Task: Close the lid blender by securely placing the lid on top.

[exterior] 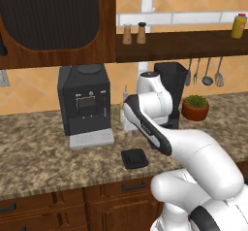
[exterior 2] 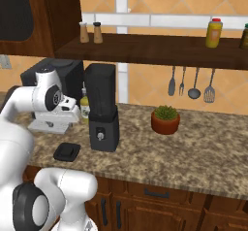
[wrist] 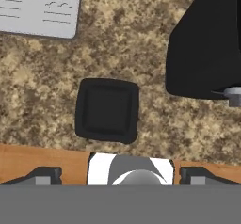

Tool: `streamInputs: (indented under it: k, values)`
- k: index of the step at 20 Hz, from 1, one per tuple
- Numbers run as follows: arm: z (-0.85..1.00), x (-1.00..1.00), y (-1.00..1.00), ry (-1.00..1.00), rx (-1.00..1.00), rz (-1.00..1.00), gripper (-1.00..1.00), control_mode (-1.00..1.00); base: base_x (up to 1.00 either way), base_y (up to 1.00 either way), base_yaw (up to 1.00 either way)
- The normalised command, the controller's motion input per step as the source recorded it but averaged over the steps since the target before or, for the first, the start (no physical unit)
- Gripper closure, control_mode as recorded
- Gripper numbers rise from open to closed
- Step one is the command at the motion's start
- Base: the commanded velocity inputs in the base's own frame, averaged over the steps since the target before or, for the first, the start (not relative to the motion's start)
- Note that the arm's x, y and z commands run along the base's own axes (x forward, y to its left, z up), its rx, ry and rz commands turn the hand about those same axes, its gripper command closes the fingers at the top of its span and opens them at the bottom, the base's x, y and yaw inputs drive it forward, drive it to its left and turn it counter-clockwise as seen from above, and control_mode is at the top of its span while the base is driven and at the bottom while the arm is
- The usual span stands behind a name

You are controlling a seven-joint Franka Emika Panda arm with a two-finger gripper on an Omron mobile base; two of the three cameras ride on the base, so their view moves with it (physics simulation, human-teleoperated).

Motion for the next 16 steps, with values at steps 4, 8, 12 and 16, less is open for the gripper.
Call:
streamInputs:
  k: [4,8,12,16]
  values:
    - [-0.49,-0.01,0.08,0.06,0.00,0.00,-1.00,-1.00,0.00,0.00,0.00]
    - [-0.41,0.00,0.02,0.00,0.00,0.00,-1.00,-1.00,0.00,0.00,0.00]
    - [-0.35,0.00,0.00,0.00,0.00,0.00,-1.00,-1.00,0.00,0.00,0.00]
    - [-0.43,0.00,0.00,0.00,0.00,0.00,-1.00,-1.00,0.00,0.00,0.00]
